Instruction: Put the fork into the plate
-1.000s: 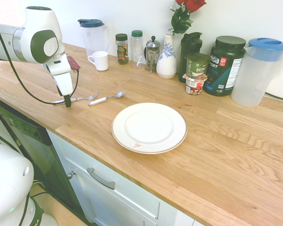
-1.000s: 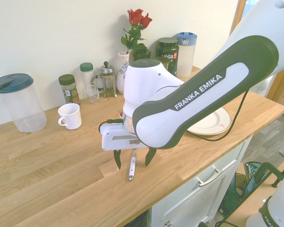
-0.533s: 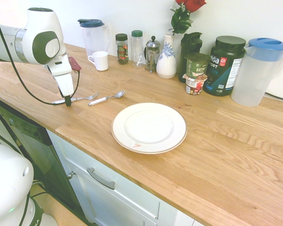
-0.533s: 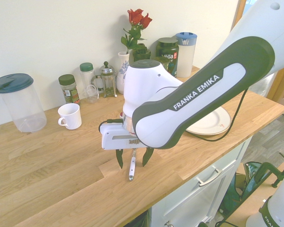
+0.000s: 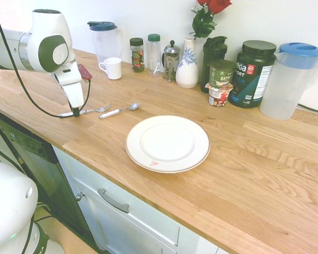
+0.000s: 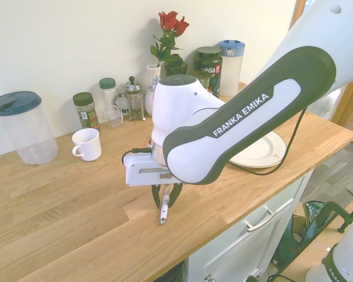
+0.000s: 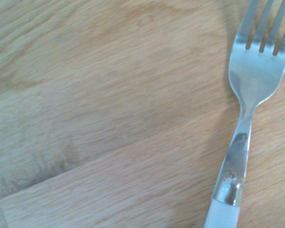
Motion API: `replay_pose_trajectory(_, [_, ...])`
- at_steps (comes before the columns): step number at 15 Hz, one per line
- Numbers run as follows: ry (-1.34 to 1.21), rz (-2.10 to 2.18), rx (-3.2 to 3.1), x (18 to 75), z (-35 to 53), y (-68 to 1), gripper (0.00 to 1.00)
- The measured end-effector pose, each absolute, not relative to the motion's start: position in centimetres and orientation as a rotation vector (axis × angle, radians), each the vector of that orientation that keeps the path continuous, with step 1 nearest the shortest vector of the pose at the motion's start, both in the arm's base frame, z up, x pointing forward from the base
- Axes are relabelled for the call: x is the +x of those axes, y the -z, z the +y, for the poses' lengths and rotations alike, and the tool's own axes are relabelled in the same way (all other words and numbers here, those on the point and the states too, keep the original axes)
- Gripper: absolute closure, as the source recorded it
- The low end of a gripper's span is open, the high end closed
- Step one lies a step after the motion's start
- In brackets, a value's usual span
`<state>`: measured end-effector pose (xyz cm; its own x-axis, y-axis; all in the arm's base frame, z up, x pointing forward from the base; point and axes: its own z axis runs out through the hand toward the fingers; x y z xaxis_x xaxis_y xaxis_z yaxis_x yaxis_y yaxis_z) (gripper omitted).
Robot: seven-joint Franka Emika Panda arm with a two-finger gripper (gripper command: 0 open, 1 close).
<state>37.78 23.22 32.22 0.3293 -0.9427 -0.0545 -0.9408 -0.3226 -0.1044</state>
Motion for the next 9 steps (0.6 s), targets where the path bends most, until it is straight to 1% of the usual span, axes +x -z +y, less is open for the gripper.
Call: replay_pose_trajectory(9, [0.029, 1.786, -2.422, 39.4, 21.0, -32.8, 1.00])
